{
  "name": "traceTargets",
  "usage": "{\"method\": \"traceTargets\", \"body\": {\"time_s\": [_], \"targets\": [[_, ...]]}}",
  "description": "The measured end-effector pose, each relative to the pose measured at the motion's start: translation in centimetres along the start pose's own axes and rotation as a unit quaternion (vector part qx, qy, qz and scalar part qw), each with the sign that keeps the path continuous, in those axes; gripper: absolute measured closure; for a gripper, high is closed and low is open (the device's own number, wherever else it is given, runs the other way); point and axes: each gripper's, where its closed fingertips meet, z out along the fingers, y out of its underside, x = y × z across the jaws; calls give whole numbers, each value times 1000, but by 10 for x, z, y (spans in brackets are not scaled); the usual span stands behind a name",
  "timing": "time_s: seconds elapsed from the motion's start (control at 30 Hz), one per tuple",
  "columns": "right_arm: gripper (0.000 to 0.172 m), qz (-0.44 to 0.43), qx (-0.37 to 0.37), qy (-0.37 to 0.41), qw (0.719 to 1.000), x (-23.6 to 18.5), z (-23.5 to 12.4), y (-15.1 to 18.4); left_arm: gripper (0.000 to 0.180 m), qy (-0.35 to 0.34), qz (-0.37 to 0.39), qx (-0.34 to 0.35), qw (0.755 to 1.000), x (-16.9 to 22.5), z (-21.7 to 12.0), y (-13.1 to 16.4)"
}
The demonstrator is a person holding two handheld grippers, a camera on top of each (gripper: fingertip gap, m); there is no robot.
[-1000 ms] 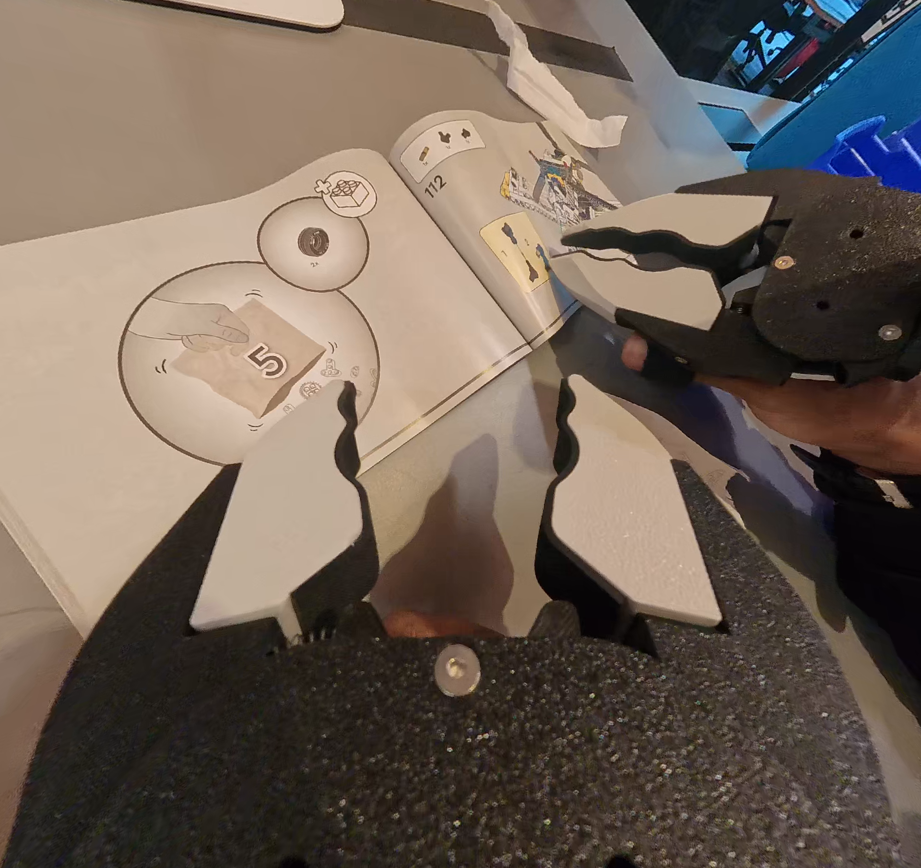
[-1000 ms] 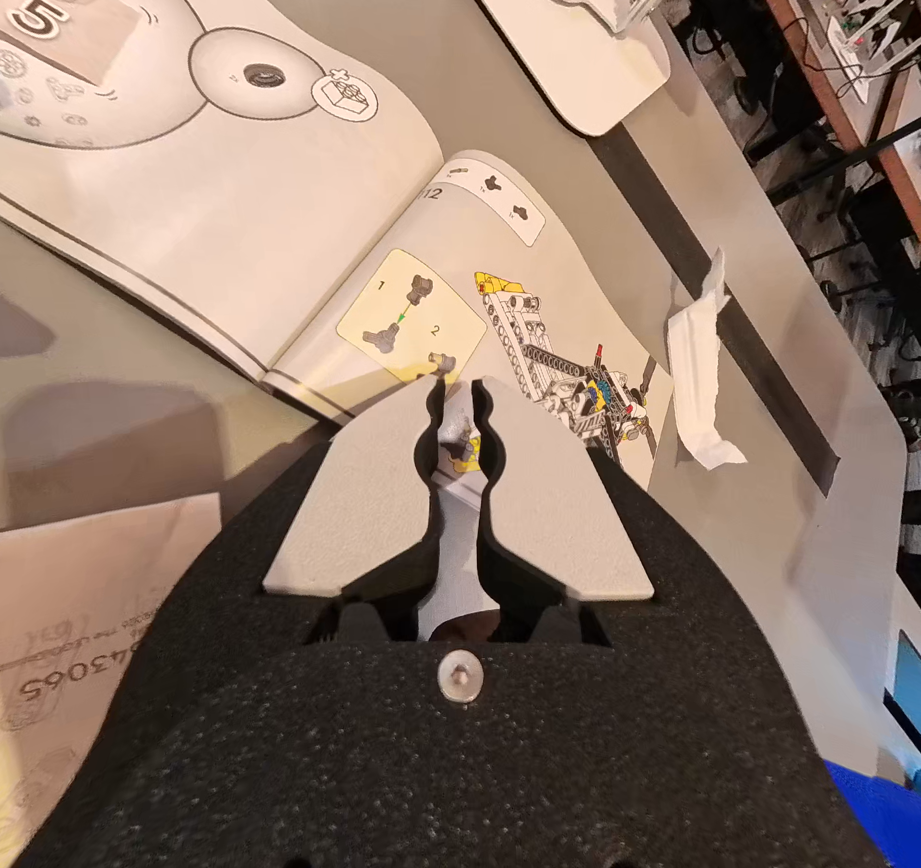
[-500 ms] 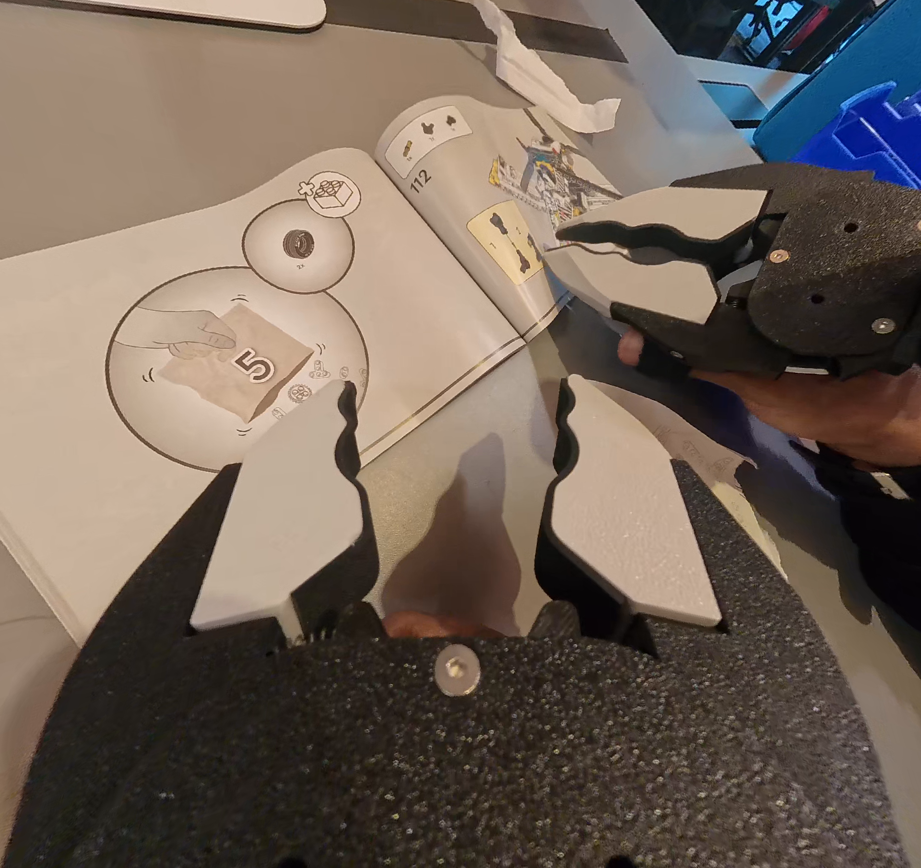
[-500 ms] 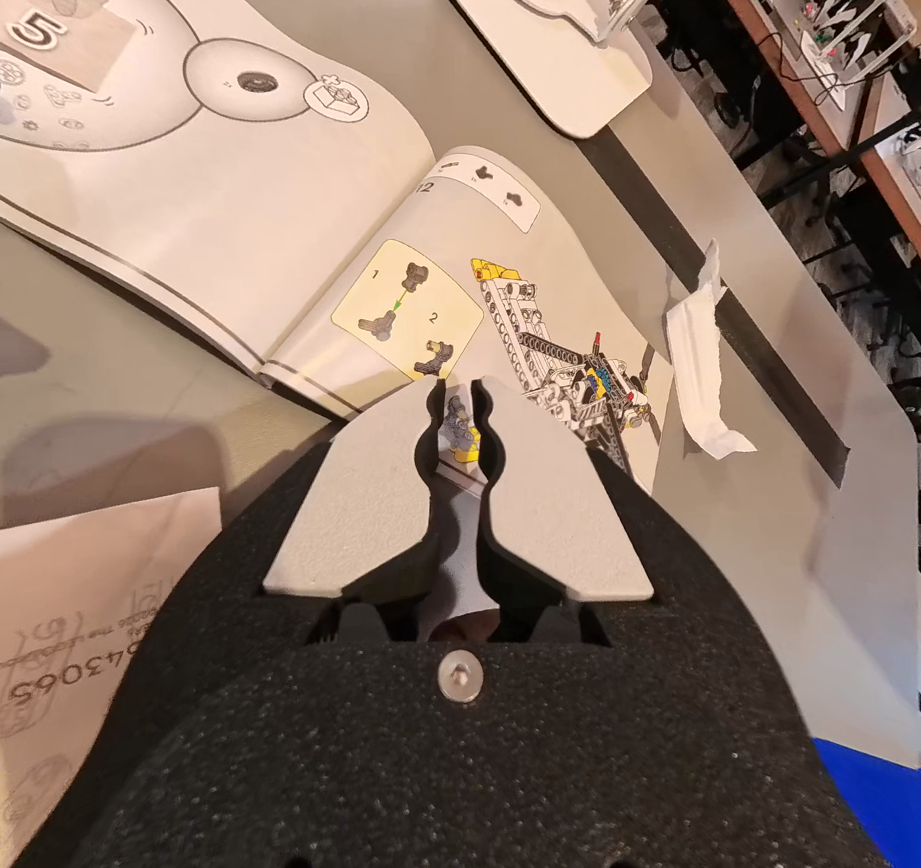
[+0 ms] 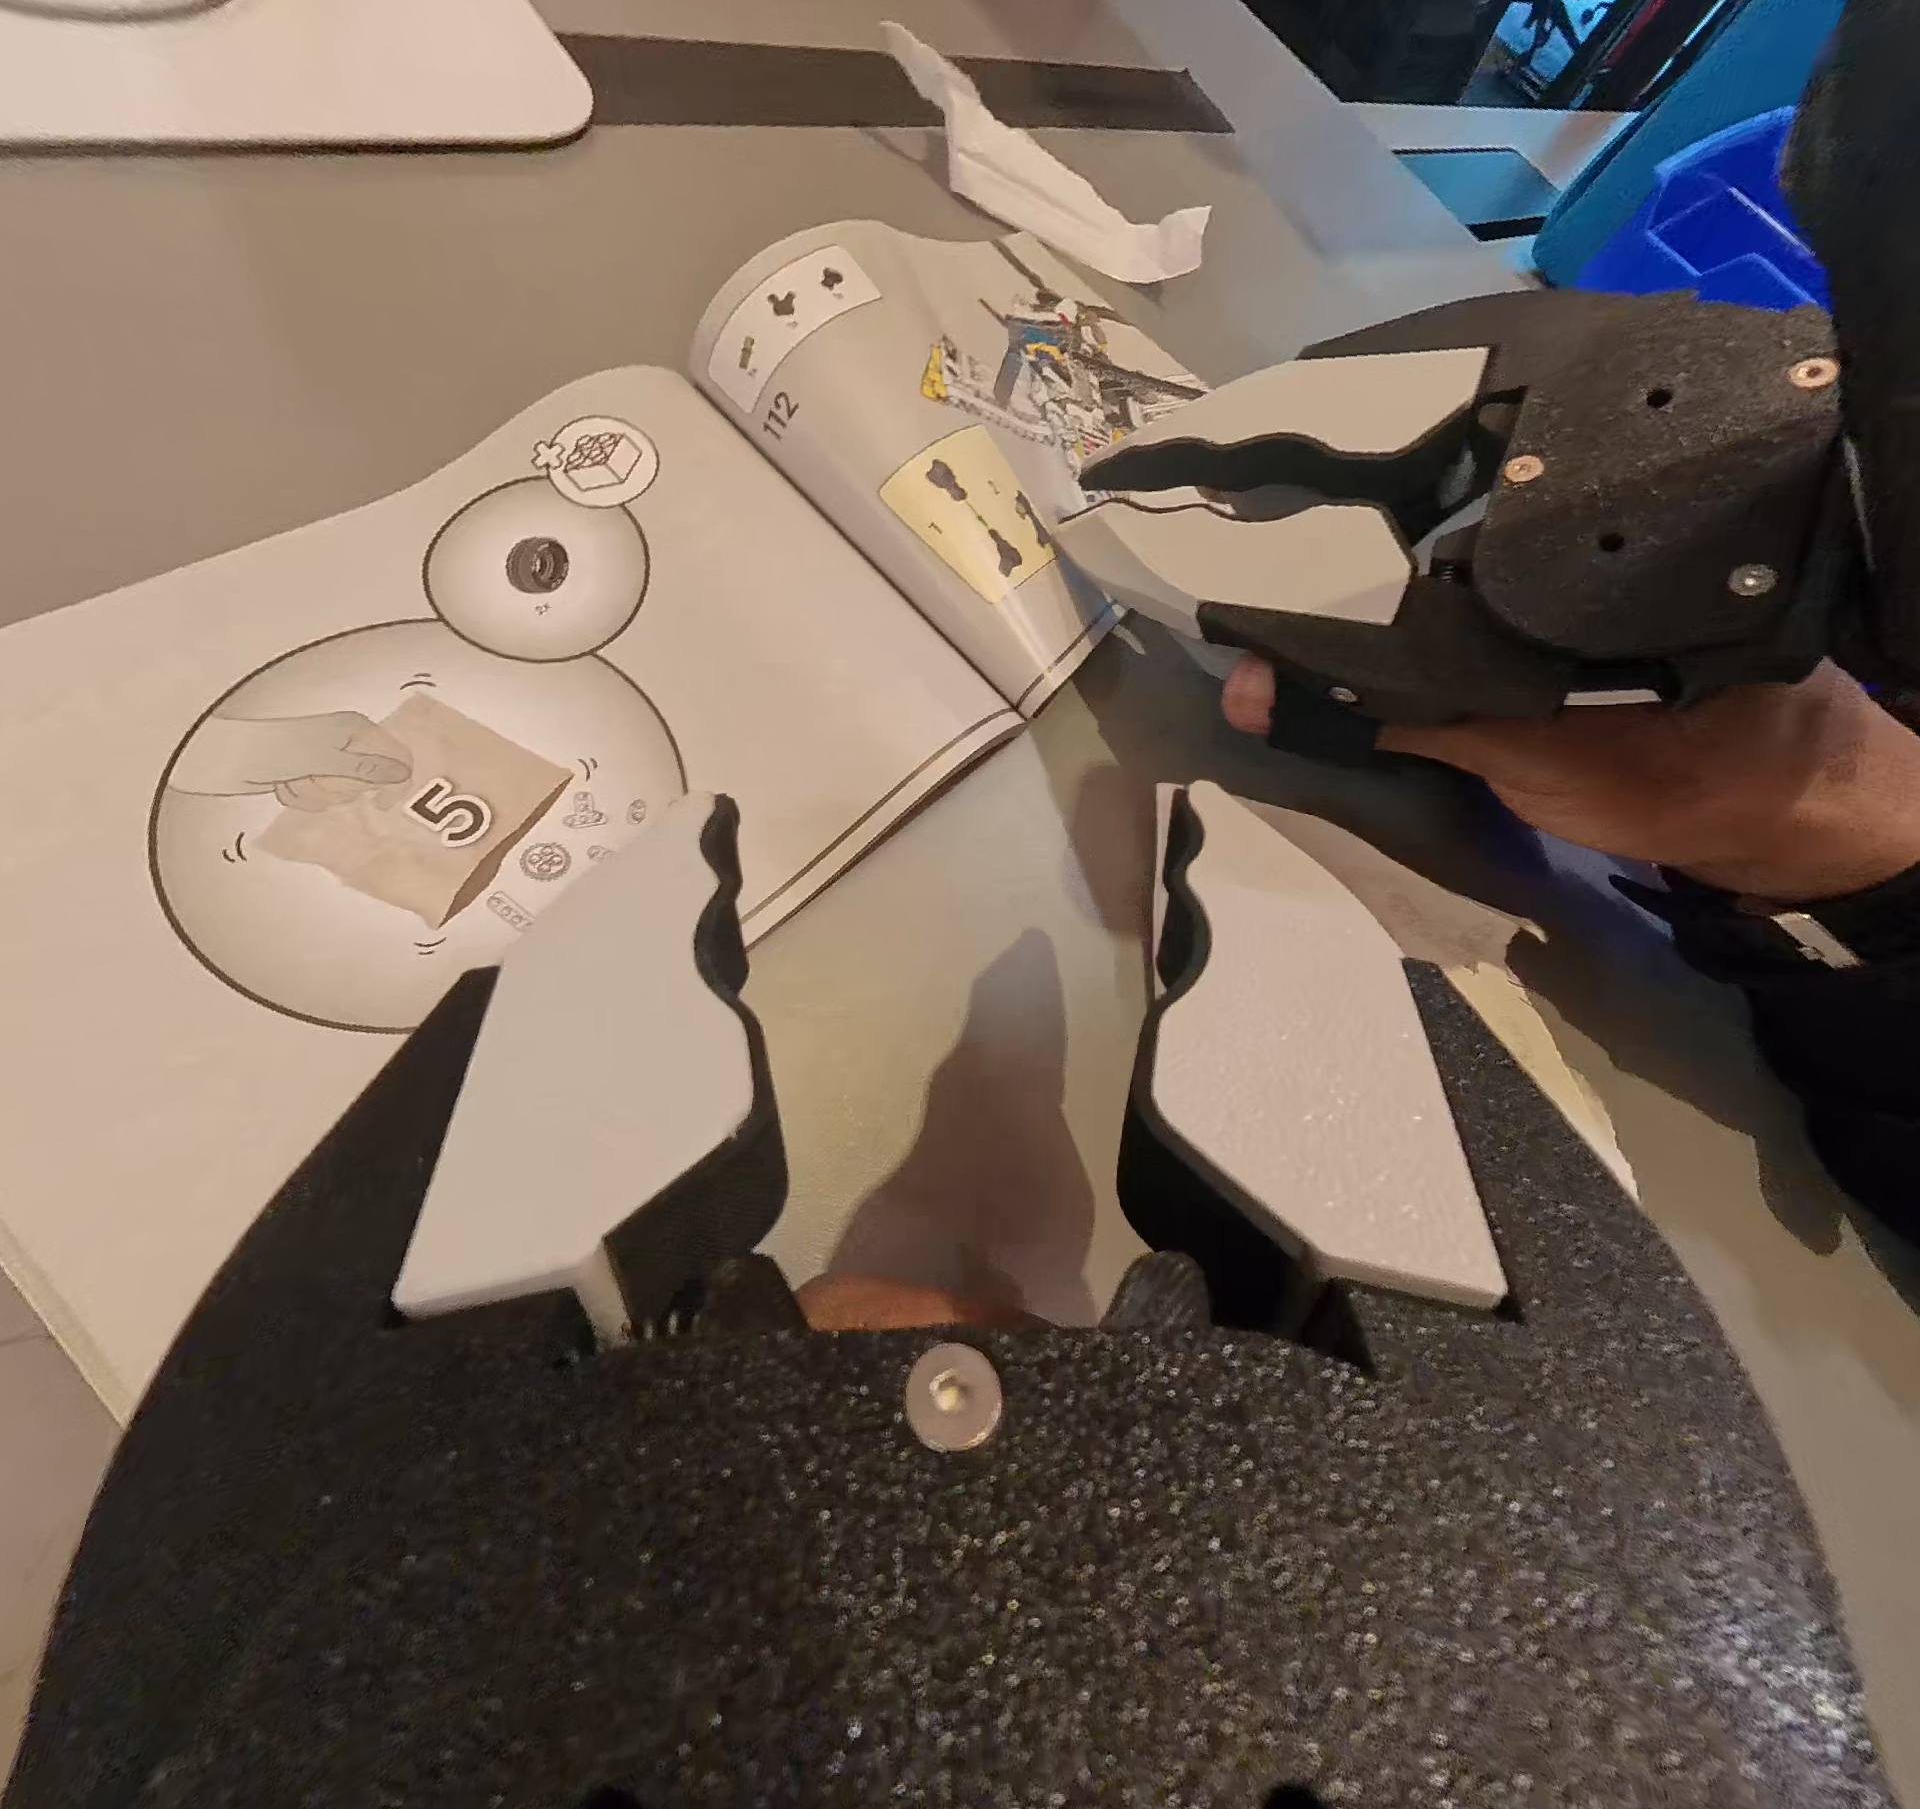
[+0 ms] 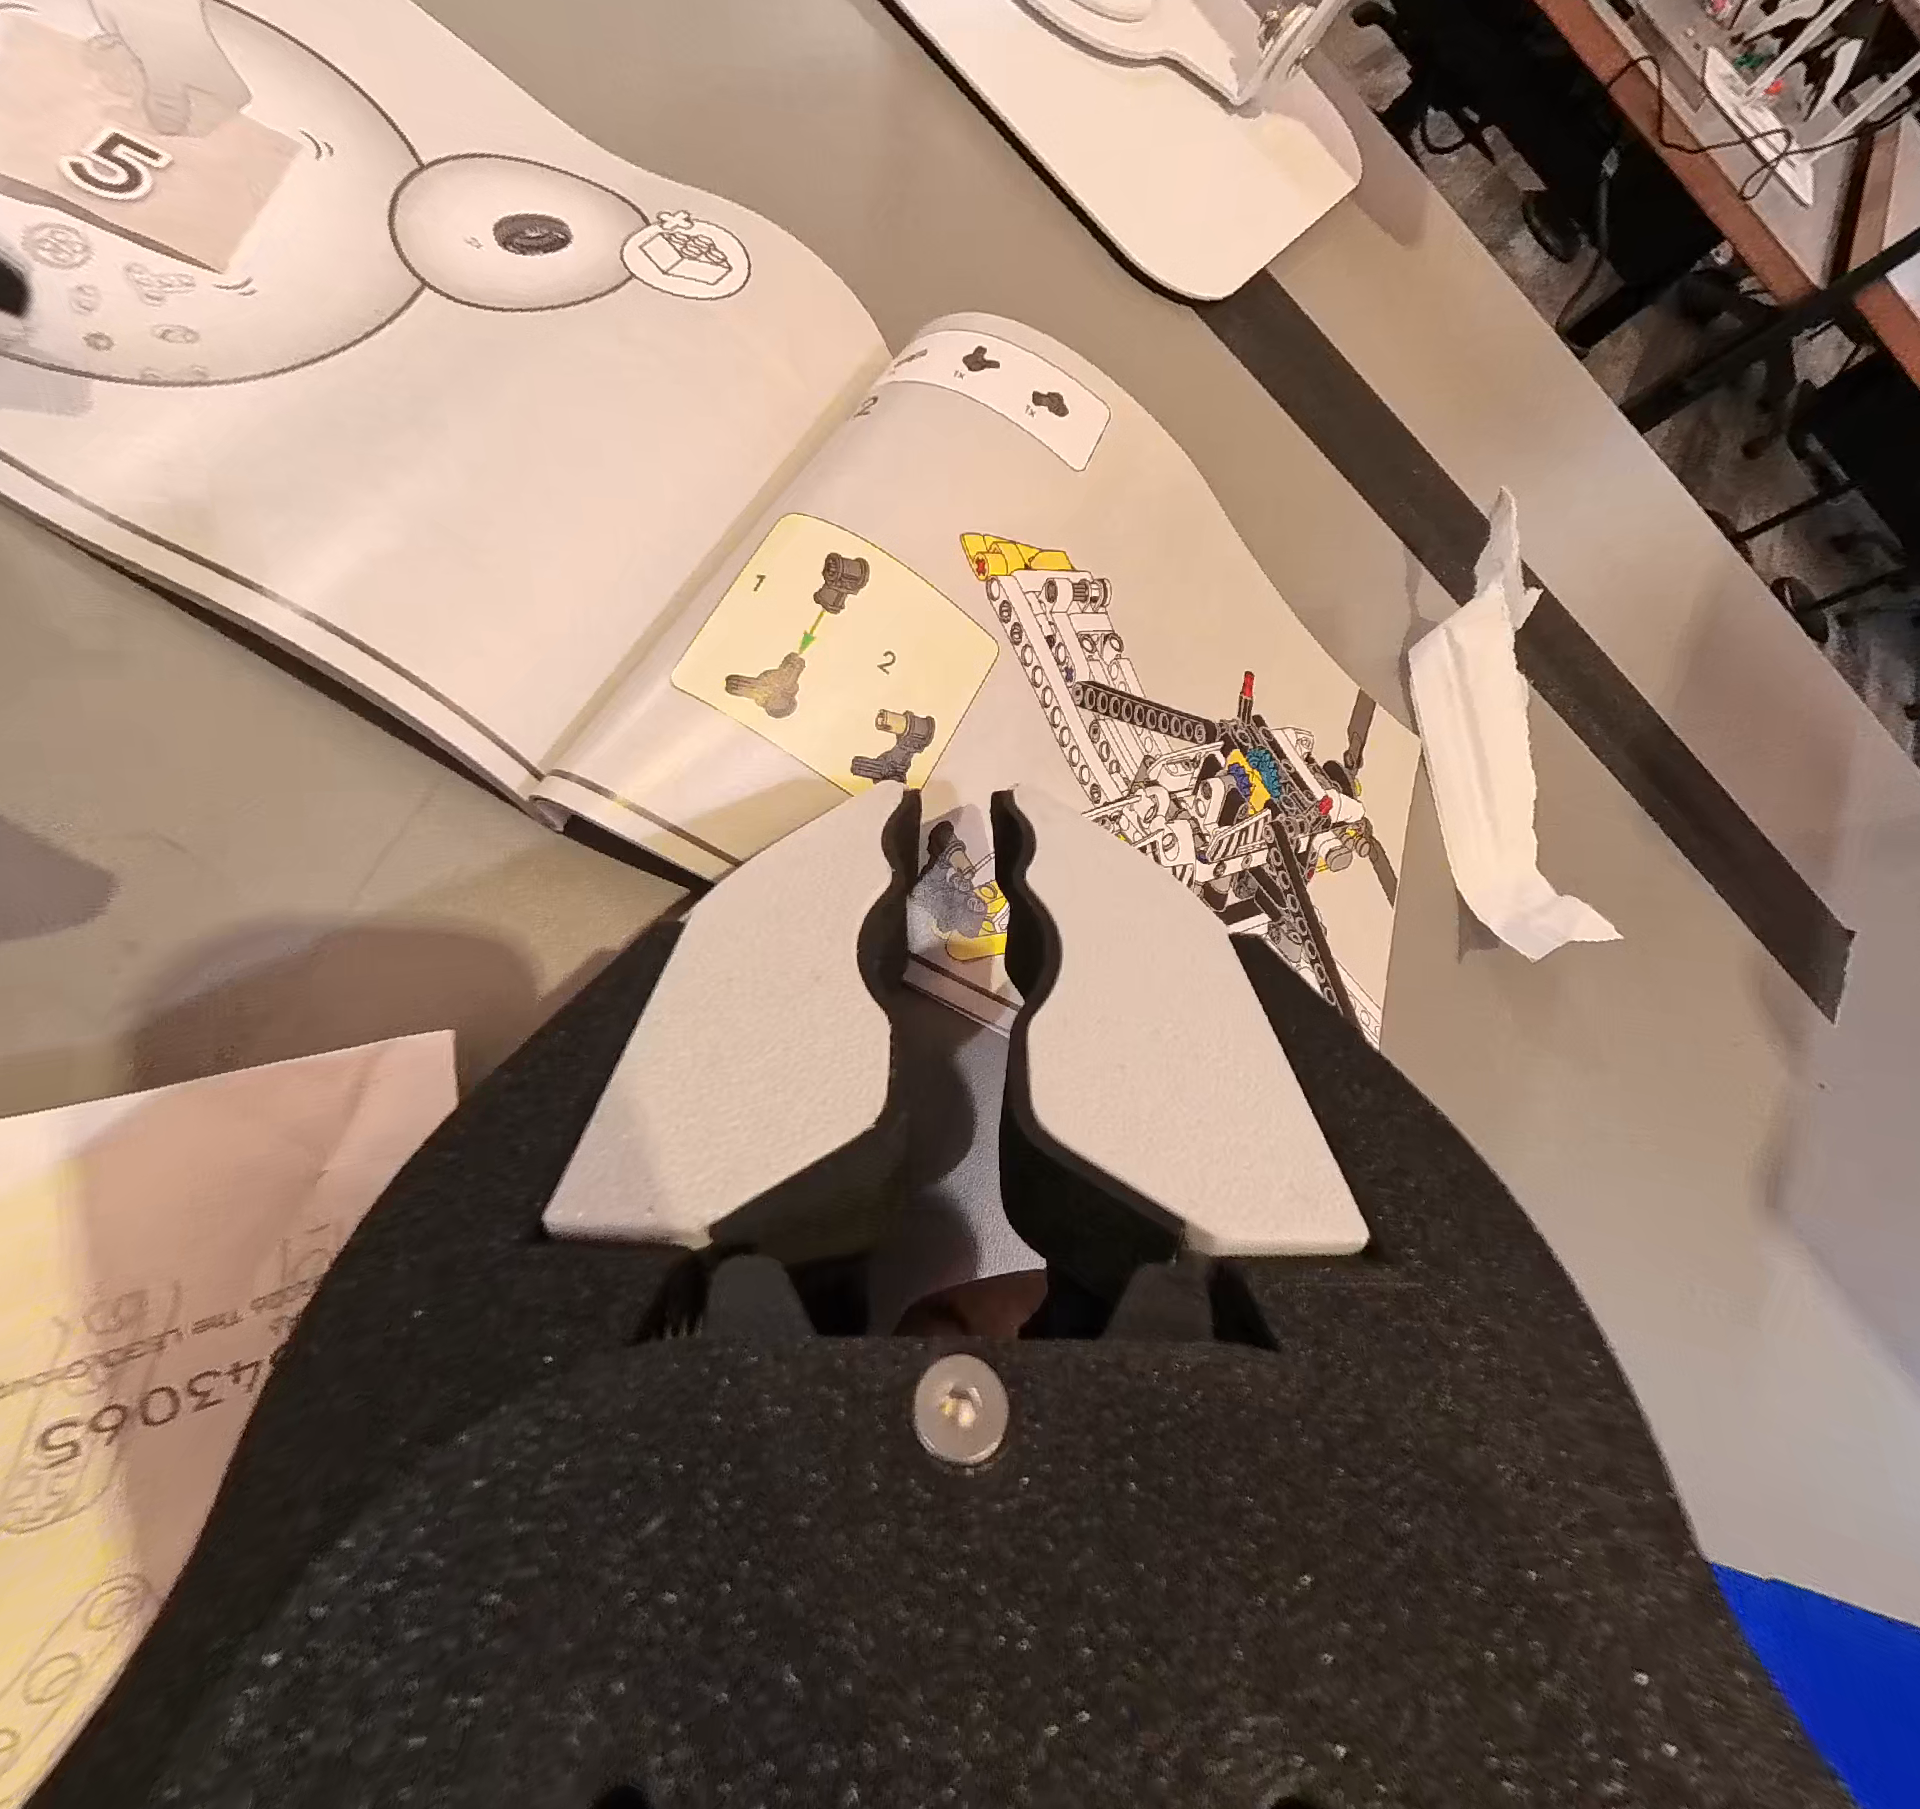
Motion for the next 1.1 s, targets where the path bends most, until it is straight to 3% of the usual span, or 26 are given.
{"method": "traceTargets", "body": {"time_s": [0.17,0.27,0.43,0.6,0.73,0.87,0.97,1.1], "targets": [[158,-1,3,-2,1000,0,-1,0,96,15,42,6,999,22,-13,-4],[158,-1,6,-3,1000,-1,-2,-1,93,59,52,21,997,48,-42,7],[158,0,8,-5,1000,-1,-2,-1,94,66,14,109,992,54,-126,43],[157,-3,8,1,1000,0,-2,-1,107,-7,51,172,984,25,-219,77],[156,-1,13,3,1000,1,-3,-2,105,12,85,184,979,30,-268,97],[156,-1,15,0,1000,0,-4,-2,104,-74,82,181,977,-15,-297,112],[157,-2,20,-1,1000,0,-5,-3,103,-136,34,156,978,-64,-312,133],[157,-4,22,-1,1000,0,-5,-3,102,-172,9,138,975,-100,-330,145]]}}
